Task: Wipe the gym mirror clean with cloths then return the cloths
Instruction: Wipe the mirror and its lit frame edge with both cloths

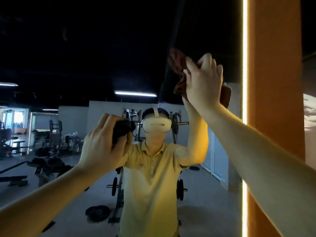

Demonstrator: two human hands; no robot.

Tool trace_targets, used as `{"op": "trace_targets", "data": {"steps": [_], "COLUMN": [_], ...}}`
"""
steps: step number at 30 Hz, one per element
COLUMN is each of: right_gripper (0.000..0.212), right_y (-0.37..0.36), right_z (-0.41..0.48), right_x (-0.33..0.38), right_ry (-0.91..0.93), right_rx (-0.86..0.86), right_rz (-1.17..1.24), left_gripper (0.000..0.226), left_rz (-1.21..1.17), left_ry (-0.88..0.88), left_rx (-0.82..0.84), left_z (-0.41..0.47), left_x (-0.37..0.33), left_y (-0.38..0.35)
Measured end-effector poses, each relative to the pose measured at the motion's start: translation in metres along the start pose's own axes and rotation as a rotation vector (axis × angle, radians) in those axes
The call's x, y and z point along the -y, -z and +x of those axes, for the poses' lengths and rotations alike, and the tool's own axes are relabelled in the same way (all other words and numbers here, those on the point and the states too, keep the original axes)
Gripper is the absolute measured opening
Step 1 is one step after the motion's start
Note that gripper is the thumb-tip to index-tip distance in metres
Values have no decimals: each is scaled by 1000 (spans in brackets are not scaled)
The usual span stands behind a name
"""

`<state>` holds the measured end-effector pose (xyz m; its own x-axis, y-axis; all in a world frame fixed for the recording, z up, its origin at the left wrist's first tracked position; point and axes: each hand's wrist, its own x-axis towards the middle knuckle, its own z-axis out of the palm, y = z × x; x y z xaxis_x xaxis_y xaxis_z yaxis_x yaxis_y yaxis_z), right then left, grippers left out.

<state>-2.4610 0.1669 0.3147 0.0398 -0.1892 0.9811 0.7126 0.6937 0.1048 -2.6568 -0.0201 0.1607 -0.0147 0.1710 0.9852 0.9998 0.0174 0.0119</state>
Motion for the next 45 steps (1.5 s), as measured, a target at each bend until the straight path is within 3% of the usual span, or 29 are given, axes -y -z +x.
{"op": "trace_targets", "data": {"steps": [2, 3, 6, 8, 9, 15, 19, 24, 27, 30, 33, 35, 37, 39, 42, 45], "right_gripper": [41, 41, 40, 42, 43, 37, 38, 43, 51, 47, 47, 47, 45, 47, 50, 50], "right_y": [-1, 1, 20, 22, 20, -3, -12, 20, 33, 19, 2, -7, -9, 1, 33, 44], "right_z": [-30, -62, -154, -151, -131, 63, 46, -135, -135, -34, 66, 83, 46, -40, -169, -175], "right_x": [30, 47, 71, 43, 26, -44, -18, -12, -55, -92, -111, -103, -83, -64, -47, -66], "right_ry": [-160, -148, 230, 486, 517, 88, -182, 136, 384, 242, -30, -196, -279, -230, -36, 235], "right_rx": [-3, 7, 135, 156, 138, -33, -63, 123, 182, 28, 15, -8, -84, -73, 127, 154], "right_rz": [39, 95, 227, 168, 121, -79, -22, 134, 19, -62, -179, -181, -116, 15, 125, 21], "left_gripper": [43, 41, 32, 34, 35, 40, 39, 33, 36, 35, 34, 36, 38, 38, 38, 38], "left_rz": [-14, -26, -53, -33, -18, 87, 105, 106, 159, 248, 302, 327, 328, 314, 294, 294], "left_ry": [5, 9, 4, -20, -40, -177, -224, -230, -254, -298, -352, -395, -414, -418, -416, -405], "left_rx": [-34, -56, -93, -89, -79, -27, -67, -147, -116, -107, -109, -116, -119, -133, -118, -95], "left_z": [12, 19, 43, 59, 65, 87, 99, 115, 121, 122, 123, 123, 122, 120, 119, 118], "left_x": [-4, -8, -21, -28, -30, -39, -47, -63, -69, -69, -66, -62, -59, -58, -60, -62], "left_y": [-1, -2, -8, -11, -13, -26, -37, -50, -58, -68, -74, -74, -75, -76, -74, -71]}}
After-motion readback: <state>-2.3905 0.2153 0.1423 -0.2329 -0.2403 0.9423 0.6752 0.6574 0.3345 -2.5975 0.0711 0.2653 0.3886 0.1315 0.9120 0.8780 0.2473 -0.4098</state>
